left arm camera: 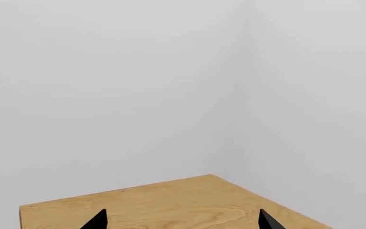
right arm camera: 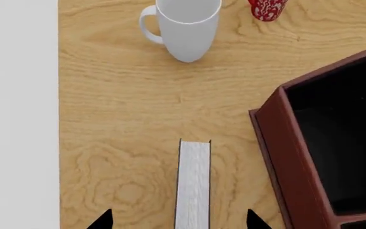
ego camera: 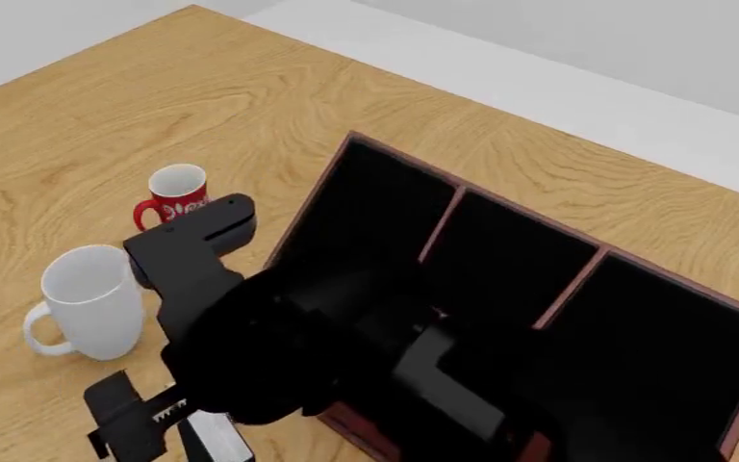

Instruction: Pick up the book and place it in the right compartment of the caddy.

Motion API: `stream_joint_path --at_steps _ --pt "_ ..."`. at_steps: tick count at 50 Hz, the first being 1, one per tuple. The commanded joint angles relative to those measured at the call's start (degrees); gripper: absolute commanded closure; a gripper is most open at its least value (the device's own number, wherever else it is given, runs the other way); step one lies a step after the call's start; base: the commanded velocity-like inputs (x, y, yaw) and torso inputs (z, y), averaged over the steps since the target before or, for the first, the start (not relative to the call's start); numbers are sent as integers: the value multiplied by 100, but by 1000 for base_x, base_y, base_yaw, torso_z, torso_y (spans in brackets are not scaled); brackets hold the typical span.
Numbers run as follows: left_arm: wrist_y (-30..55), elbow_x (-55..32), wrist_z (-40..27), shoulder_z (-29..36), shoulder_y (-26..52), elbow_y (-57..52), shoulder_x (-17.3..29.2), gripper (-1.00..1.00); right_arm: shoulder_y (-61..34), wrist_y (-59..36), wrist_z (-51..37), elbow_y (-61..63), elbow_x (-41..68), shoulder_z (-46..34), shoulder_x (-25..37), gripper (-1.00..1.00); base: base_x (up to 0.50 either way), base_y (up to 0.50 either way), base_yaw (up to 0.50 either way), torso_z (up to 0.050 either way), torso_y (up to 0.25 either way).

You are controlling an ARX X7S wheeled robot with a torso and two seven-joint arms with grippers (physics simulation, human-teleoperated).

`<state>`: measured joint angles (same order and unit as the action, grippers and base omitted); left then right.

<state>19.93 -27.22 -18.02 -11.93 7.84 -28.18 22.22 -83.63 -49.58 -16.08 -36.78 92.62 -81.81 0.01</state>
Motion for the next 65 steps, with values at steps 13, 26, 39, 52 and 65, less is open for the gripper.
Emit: stream_joint_path --at_steps 13,26,39,52,65 --pt "3 -89 -22 -22 -33 -60 29 -100 66 537 533 -653 319 -879 0 -100 0 0 0 0 0" --pt "4 -162 -30 -69 -39 -81 55 -100 240 432 555 -643 140 -849 0 -100 0 0 0 0 0" --pt "-8 -188 -23 -60 -25 -57 75 -100 414 319 640 -587 -66 -840 0 -100 0 0 0 0 0" --pt "-5 -226 -43 -66 -41 -93 89 -100 639 347 739 -661 -237 -823 0 -100 0 0 0 0 0" --pt "-11 -234 -54 -51 -39 -97 107 -100 825 401 873 -692 -389 -815 0 -100 0 0 0 0 0"
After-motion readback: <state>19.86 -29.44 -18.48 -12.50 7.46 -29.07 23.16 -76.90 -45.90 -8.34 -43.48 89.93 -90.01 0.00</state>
